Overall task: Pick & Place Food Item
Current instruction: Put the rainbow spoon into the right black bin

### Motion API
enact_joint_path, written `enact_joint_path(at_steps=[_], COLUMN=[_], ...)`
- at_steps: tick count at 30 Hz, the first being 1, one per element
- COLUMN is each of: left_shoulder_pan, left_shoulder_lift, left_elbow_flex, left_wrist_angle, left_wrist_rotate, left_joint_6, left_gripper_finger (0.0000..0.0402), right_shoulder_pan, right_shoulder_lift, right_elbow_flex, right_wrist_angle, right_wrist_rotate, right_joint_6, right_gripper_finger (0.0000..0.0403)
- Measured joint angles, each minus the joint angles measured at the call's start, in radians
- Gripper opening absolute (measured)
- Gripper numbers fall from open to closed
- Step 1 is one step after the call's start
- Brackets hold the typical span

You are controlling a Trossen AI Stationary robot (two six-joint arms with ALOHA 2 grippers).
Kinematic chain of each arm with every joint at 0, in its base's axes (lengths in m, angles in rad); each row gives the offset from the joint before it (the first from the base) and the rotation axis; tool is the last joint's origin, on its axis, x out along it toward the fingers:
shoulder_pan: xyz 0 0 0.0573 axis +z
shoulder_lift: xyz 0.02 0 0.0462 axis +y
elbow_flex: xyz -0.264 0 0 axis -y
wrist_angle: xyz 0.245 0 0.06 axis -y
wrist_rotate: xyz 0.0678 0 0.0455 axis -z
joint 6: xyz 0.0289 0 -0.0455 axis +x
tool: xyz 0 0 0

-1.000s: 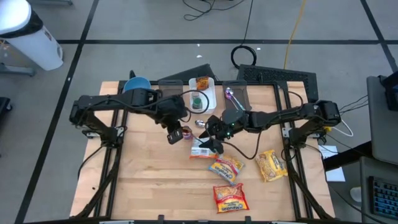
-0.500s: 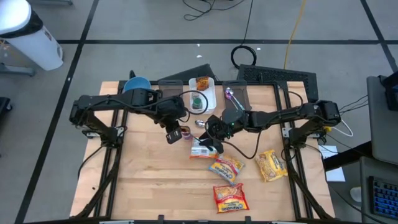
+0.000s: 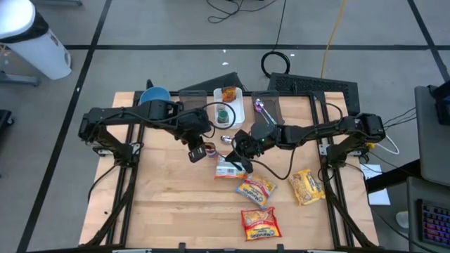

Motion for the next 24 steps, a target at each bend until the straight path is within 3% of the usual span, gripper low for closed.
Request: enact_joint_path(at_steps=[6,14,24], left_shoulder_pan=[0.0,0.013,0.051], left_shoulder_lift=[-0.001,-0.001,-0.001], left_elbow_flex=[0.0,0.0,0.0], left_wrist_angle=[0.0,0.002,0.007], left_wrist_rotate=[0.0,-0.007,0.073], left_joint_6=[-0.005,-0.012,0.017], left_gripper_finger=[0.0009,0.0048,0.0102], right_shoulder_pan=[0.0,0.0,0.001], right_shoulder_lift=[0.0,0.0,0.0], right_elbow_flex=[0.0,0.0,0.0], right_wrist_angle=[0.0,0.0,0.002], right_wrist_rotate=[0.0,0.0,-0.002], right_joint_6=[-0.011,-0.016,-0.022], right_gripper_finger=[0.0004,0.0002,0.0001])
